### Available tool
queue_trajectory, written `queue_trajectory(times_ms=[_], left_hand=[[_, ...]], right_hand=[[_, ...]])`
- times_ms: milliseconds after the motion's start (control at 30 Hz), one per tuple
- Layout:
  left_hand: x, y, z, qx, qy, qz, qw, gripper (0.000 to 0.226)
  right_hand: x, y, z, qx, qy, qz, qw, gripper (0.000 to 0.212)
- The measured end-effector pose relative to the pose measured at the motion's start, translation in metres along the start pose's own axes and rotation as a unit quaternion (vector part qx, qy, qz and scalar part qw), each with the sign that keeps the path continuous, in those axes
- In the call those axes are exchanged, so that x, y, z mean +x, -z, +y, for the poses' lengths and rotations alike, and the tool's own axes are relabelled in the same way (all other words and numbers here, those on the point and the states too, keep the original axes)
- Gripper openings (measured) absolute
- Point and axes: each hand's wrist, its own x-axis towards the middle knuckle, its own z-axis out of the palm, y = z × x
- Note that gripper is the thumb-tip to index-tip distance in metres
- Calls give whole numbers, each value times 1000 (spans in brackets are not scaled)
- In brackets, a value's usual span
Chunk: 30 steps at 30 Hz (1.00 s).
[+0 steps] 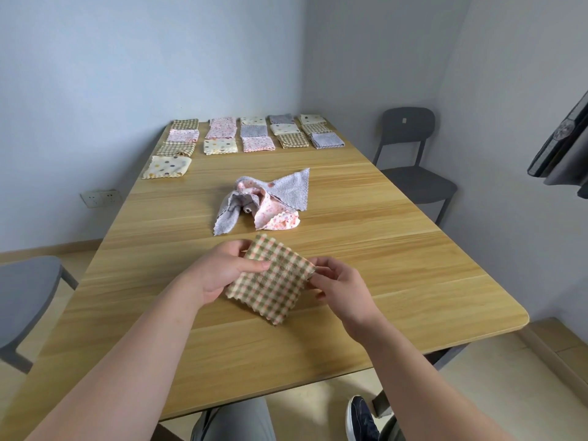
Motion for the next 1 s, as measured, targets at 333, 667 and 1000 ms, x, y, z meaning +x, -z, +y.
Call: queue_trajectory(times_ms=[333,667,1000], left_hand=[[-11,-10,-13,-194,81,14,978,39],[-9,-9,-25,-276,122,-12,953,52],[-8,-14,-27,-282,122,-26,951,52]], right_hand=[[-6,-6,-14,27,37,-63,997,30],[-10,-16,-24,15,53,-46,997,17],[-10,-17,-23,-53,77,-34,995,41]])
